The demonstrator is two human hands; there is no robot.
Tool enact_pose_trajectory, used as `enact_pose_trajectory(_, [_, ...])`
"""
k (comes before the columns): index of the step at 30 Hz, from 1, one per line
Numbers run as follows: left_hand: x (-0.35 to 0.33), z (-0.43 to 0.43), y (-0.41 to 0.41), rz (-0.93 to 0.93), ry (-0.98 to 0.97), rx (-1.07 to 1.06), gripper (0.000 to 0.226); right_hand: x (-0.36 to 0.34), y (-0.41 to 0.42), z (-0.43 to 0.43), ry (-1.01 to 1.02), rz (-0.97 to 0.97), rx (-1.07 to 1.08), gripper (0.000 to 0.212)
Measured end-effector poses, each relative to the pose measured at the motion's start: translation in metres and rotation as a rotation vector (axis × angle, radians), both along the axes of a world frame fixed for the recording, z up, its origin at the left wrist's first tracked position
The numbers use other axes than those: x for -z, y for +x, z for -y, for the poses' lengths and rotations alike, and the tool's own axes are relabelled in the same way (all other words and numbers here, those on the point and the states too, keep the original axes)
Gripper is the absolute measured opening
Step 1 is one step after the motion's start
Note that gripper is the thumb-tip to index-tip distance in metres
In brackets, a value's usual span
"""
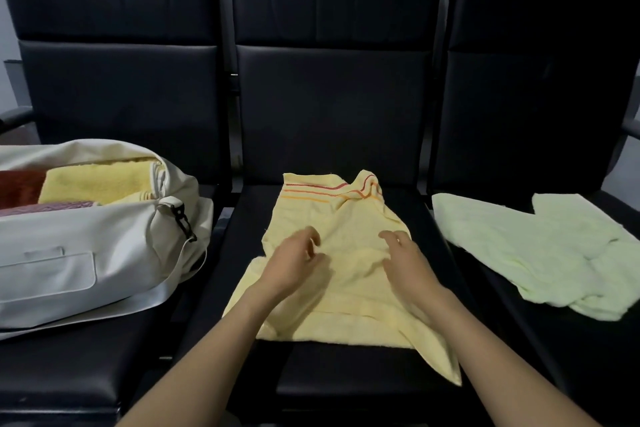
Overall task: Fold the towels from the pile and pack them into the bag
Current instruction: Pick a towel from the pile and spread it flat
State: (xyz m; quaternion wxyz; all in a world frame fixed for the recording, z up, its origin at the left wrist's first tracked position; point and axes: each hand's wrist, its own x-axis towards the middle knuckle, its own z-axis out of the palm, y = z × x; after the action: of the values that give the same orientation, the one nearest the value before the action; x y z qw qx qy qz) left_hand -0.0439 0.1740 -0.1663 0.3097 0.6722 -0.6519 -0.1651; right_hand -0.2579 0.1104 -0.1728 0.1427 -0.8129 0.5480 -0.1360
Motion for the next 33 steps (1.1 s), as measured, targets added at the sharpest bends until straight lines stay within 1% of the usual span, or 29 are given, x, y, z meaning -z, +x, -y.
enact_pose_trajectory(1, [-0.002,-0.002,-0.002,-0.018,0.104,0.125,0.019,-0.001,0.000,0.002,0.006,0.009,-0.036,0.038])
enact_pose_trajectory(2, [-0.002,-0.005,-0.004,0.018,0.238,0.211,0.028,-0.004,0.000,0.002,0.026,0.025,-0.098,0.026])
enact_pose_trajectory(3, [-0.002,-0.007,-0.004,0.098,0.370,0.259,0.036,-0.006,-0.001,0.001,0.077,0.052,-0.163,0.011])
enact_pose_trajectory(4, [-0.002,-0.008,-0.004,0.180,0.482,0.271,0.042,-0.010,-0.001,-0.003,0.138,0.065,-0.241,0.002])
enact_pose_trajectory(5, [-0.002,-0.009,-0.001,0.229,0.559,0.262,0.044,-0.013,-0.001,-0.008,0.165,0.048,-0.317,0.009])
enact_pose_trajectory(6, [-0.003,-0.008,0.002,0.235,0.587,0.246,0.043,-0.015,0.000,-0.011,0.180,0.008,-0.377,0.015])
enact_pose_trajectory(7, [-0.004,-0.007,0.006,0.231,0.588,0.232,0.039,-0.015,0.001,-0.013,0.198,-0.018,-0.411,0.020])
enact_pose_trajectory(9, [-0.006,-0.008,0.012,0.264,0.564,0.211,0.024,-0.015,0.003,-0.016,0.300,-0.040,-0.445,0.028])
enact_pose_trajectory(11, [-0.008,-0.011,0.015,0.319,0.531,0.185,0.015,-0.014,0.003,-0.018,0.396,-0.143,-0.468,0.033])
enact_pose_trajectory(13, [-0.009,-0.012,0.017,0.343,0.494,0.152,0.016,-0.011,0.005,-0.019,0.412,-0.226,-0.472,0.027])
enact_pose_trajectory(14, [-0.009,-0.011,0.016,0.309,0.471,0.127,0.014,-0.011,0.007,-0.021,0.395,-0.234,-0.456,0.020])
enact_pose_trajectory(15, [-0.011,-0.010,0.014,0.216,0.432,0.093,0.012,-0.013,0.010,-0.022,0.364,-0.243,-0.433,0.014])
enact_pose_trajectory(17, [-0.017,-0.009,0.010,-0.078,0.344,0.001,0.012,-0.021,0.014,-0.024,0.288,-0.264,-0.357,0.020])
enact_pose_trajectory(18, [-0.020,-0.008,0.010,-0.196,0.291,-0.050,0.014,-0.027,0.014,-0.024,0.232,-0.288,-0.314,0.020])
enact_pose_trajectory(19, [-0.024,-0.008,0.010,-0.257,0.229,-0.088,0.015,-0.034,0.013,-0.022,0.162,-0.318,-0.270,0.019])
enact_pose_trajectory(21, [-0.029,-0.008,0.016,-0.202,0.142,-0.090,0.012,-0.042,0.007,-0.016,0.041,-0.337,-0.150,0.019])
enact_pose_trajectory(24, [-0.021,-0.003,0.031,-0.042,0.182,-0.038,0.050,-0.037,0.002,-0.003,-0.041,-0.174,0.050,0.024])
enact_pose_trajectory(25, [-0.015,0.000,0.033,-0.005,0.185,-0.041,0.055,-0.032,0.001,0.002,-0.067,-0.116,0.093,0.025])
enact_pose_trajectory(26, [-0.006,0.003,0.034,0.023,0.173,-0.062,0.053,-0.025,0.002,0.006,-0.087,-0.073,0.120,0.026])
enact_pose_trajectory(28, [0.011,0.007,0.036,0.056,0.131,-0.106,0.037,-0.010,0.002,0.011,-0.077,-0.017,0.126,0.027])
enact_pose_trajectory(31, [0.025,0.005,0.032,0.163,0.132,-0.072,0.011,0.013,0.003,0.010,0.092,0.043,0.027,0.027])
enact_pose_trajectory(32, [0.025,0.005,0.032,0.184,0.160,-0.062,0.006,0.016,0.002,0.010,0.137,0.025,-0.008,0.027])
enact_pose_trajectory(33, [0.020,0.005,0.031,0.204,0.200,-0.071,0.011,0.015,0.001,0.011,0.155,0.006,-0.023,0.025])
